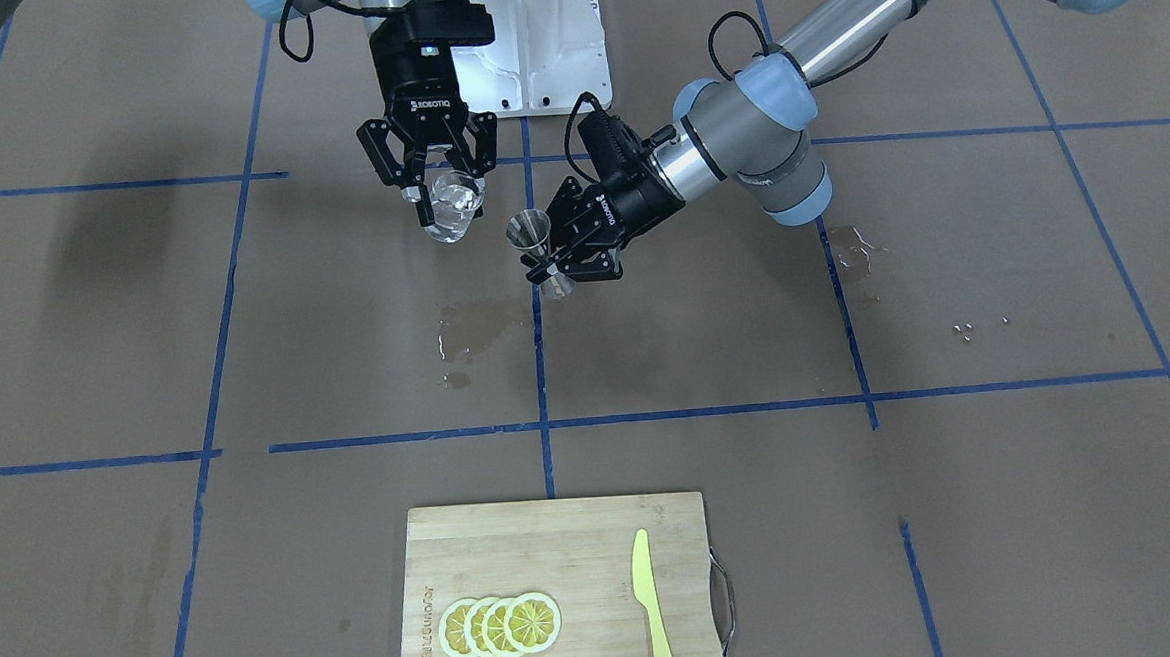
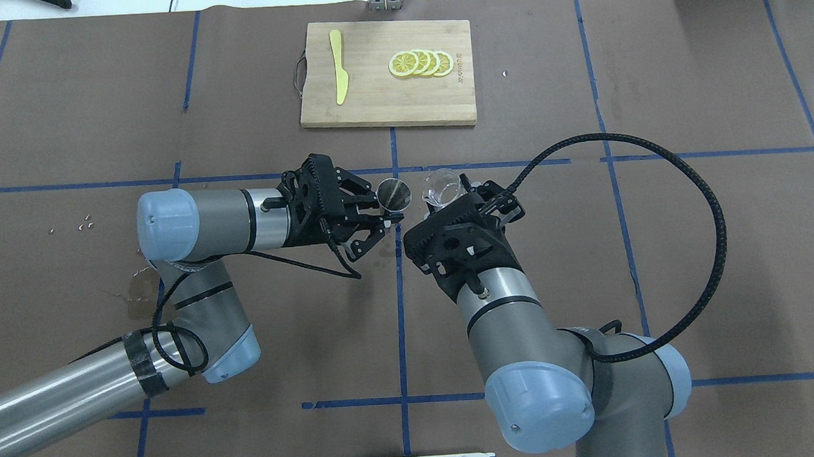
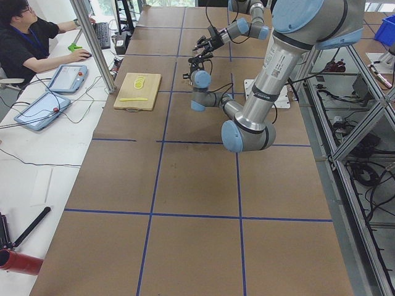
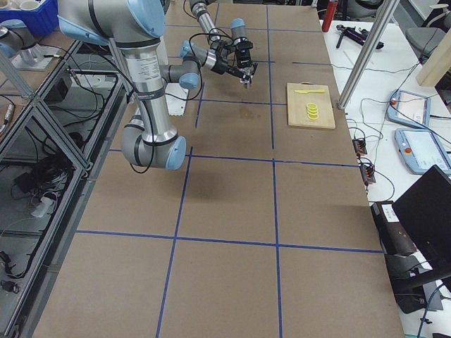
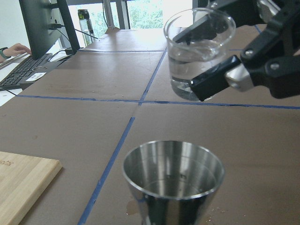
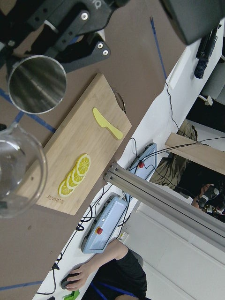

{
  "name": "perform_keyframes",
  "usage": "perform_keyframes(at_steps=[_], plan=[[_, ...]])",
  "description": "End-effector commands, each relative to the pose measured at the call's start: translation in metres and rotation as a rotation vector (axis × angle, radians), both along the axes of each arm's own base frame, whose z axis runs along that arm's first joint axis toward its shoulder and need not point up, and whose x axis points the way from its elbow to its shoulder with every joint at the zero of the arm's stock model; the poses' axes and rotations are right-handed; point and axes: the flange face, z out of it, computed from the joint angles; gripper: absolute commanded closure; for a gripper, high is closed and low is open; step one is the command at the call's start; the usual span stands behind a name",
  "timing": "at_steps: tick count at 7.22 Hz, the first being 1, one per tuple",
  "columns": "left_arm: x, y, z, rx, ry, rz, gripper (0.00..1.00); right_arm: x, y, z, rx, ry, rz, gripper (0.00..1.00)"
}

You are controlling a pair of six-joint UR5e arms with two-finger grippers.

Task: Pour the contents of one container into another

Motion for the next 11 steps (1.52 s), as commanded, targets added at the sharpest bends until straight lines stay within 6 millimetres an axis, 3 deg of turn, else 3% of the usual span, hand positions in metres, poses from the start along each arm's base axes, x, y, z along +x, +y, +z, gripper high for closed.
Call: perform_keyframes(at_steps=[1, 6, 11], plan=[[0.002, 0.003, 0.0, 0.0, 0.001, 0.005, 1.0, -0.01, 0.001, -0.016, -0.002, 0.049, 0.003, 1.0], [0.002, 0.003, -0.001, 0.001, 0.003, 0.005, 1.0, -0.014, -0.007, -0.01, 0.019, 0.174, 0.03, 1.0], [0.0, 0.004, -0.002, 0.003, 0.005, 0.005, 1.0, -0.014, -0.009, -0.023, 0.045, 0.231, 0.021, 1.0]])
